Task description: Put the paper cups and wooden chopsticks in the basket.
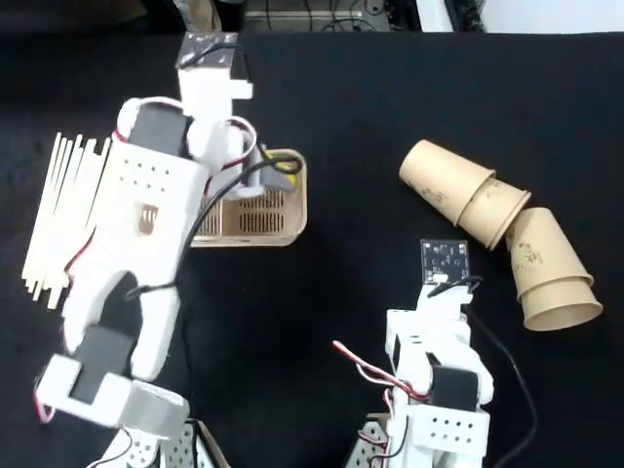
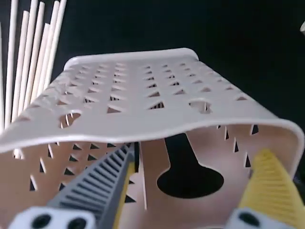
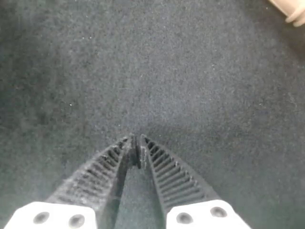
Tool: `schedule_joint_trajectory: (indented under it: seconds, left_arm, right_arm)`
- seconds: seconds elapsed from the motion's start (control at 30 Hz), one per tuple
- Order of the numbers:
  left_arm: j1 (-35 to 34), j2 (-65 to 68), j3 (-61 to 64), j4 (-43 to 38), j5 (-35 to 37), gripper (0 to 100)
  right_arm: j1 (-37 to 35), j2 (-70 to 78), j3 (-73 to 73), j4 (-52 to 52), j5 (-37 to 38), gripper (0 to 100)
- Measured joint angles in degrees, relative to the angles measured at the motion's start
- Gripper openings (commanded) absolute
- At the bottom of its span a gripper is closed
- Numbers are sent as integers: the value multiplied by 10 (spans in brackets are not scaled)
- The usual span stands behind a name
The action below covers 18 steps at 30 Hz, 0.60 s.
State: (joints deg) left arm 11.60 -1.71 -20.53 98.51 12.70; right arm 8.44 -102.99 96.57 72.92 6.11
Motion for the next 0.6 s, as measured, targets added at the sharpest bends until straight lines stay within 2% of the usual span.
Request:
schedule_joint_trajectory:
  seconds: [0.23,0.47,0.6]
  left_arm:
    - [6,42,-157,19,12,373]
    - [18,42,-211,19,12,373]
    - [-1,40,-248,19,13,373]
  right_arm:
    - [0,0,0,0,0,21]
    - [0,0,0,9,0,21]
    - [3,0,0,9,55,22]
